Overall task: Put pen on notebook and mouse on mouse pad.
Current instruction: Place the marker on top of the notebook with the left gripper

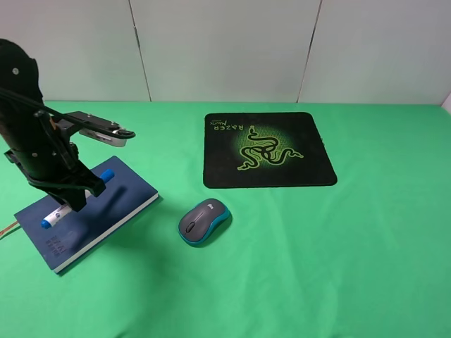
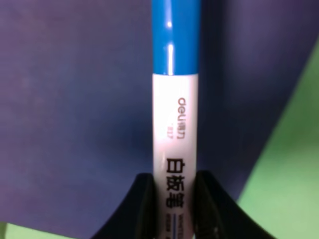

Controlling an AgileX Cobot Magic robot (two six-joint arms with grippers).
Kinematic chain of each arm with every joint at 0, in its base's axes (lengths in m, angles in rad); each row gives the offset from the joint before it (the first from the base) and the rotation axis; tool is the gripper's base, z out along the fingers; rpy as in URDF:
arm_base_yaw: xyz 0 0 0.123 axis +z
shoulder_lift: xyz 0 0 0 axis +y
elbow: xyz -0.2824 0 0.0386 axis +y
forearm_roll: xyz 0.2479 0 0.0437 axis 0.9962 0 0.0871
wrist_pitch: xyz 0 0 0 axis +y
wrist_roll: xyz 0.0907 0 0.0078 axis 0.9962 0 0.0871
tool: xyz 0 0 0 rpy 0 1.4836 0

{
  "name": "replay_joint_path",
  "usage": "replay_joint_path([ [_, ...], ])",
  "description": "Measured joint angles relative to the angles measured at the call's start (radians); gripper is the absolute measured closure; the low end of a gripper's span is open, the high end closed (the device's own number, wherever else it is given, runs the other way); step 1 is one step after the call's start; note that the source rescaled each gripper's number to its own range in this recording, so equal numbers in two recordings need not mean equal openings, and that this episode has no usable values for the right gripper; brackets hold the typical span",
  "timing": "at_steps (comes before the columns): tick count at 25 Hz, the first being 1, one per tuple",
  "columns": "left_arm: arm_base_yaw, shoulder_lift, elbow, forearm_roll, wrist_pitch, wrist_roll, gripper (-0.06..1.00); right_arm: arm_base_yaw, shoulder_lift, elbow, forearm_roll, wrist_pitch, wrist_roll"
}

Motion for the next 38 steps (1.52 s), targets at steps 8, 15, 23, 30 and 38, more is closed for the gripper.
replay_joint_path([
  [8,0.021,0.000,0.068,0.010,-0.127,0.000,0.93,0.000,0.000,0.000,0.000,0.000,0.000],
  [15,0.021,0.000,0.069,0.022,-0.137,0.000,0.93,0.000,0.000,0.000,0.000,0.000,0.000],
  [23,0.024,-0.001,0.069,0.049,-0.140,-0.022,0.93,0.000,0.000,0.000,0.000,0.000,0.000],
  [30,0.024,-0.001,0.069,0.051,-0.140,-0.026,0.92,0.000,0.000,0.000,0.000,0.000,0.000],
  [38,0.024,-0.001,0.069,0.058,-0.141,-0.087,0.02,0.000,0.000,0.000,0.000,0.000,0.000],
])
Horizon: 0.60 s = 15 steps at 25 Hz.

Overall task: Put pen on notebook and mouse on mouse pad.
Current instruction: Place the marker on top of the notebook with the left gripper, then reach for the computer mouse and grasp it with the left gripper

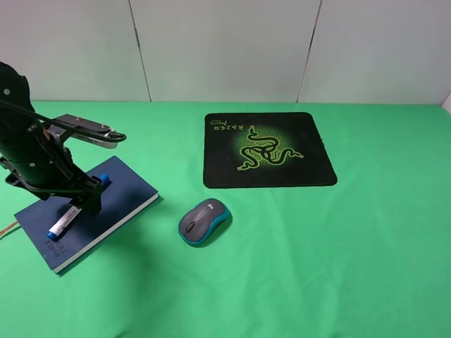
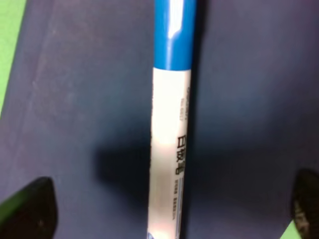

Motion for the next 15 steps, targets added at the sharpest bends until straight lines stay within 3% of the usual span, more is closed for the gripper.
replay_joint_path([
  [9,0.000,0.000,-0.008,0.002,0.010,-0.005,-0.05,0.000,0.000,0.000,0.000,0.000,0.000],
  [15,0.000,-0.002,-0.118,-0.013,0.205,-0.005,-0.06,0.000,0.000,0.000,0.000,0.000,0.000],
])
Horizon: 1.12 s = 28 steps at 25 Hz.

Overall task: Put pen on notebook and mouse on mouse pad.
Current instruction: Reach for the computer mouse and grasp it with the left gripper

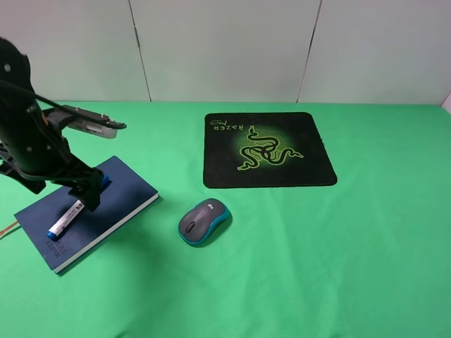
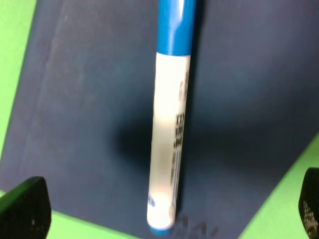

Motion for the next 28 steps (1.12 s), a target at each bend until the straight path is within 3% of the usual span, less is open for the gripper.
replay_joint_path([
  [4,0.000,-0.050,-0.059,-0.012,0.085,0.001,-0.06,0.000,0.000,0.000,0.000,0.000,0.000],
  [12,0.000,-0.253,-0.068,-0.021,0.108,0.001,-0.06,0.000,0.000,0.000,0.000,0.000,0.000],
  [18,-0.013,-0.298,-0.068,-0.074,0.165,0.001,-0.06,0.000,0.000,0.000,0.000,0.000,0.000],
  [22,-0.111,-0.289,-0.068,-0.048,0.148,-0.025,-0.06,0.000,0.000,0.000,0.000,0.000,0.000],
  [28,-0.302,-0.176,-0.068,-0.013,0.084,-0.143,-0.06,0.000,0.000,0.000,0.000,0.000,0.000],
])
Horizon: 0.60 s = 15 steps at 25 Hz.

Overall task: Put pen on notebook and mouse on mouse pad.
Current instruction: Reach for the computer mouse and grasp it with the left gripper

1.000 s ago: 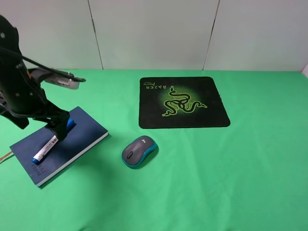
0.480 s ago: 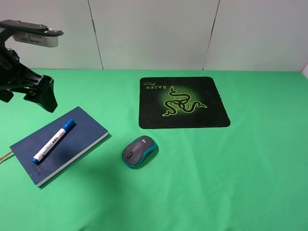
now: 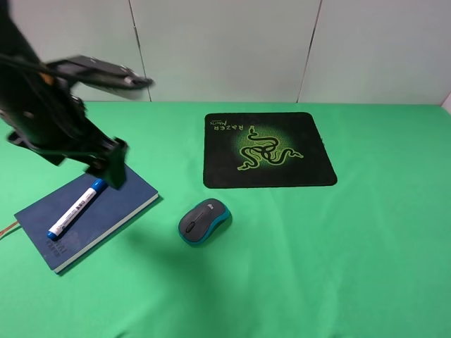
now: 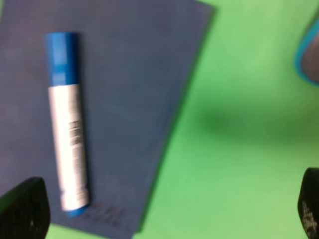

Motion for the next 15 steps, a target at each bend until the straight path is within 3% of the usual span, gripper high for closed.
replay_joint_path([
  [7,-0.196,0.150,0.000,0.001,-0.132,-0.047,-0.06,0.000,0.000,0.000,0.000,0.000,0.000],
  [15,-0.288,0.310,-0.111,-0.009,-0.158,-0.053,-0.06,0.000,0.000,0.000,0.000,0.000,0.000],
])
